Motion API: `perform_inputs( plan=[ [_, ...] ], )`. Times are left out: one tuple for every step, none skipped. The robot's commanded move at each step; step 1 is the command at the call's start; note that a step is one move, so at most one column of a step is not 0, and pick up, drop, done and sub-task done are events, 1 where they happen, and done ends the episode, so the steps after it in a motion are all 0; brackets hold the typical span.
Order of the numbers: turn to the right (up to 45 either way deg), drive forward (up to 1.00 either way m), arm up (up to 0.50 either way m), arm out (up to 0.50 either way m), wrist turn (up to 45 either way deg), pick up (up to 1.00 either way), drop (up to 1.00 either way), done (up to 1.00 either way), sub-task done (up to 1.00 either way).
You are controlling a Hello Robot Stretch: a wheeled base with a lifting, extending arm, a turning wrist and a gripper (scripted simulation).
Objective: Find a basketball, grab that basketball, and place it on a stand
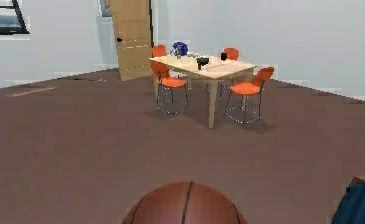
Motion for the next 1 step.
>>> perform_inputs(
  plan=[
    [3.0,0.00,0.00,0.00,0.0,0.00,0.00,0.00,0.00]
  ],
)
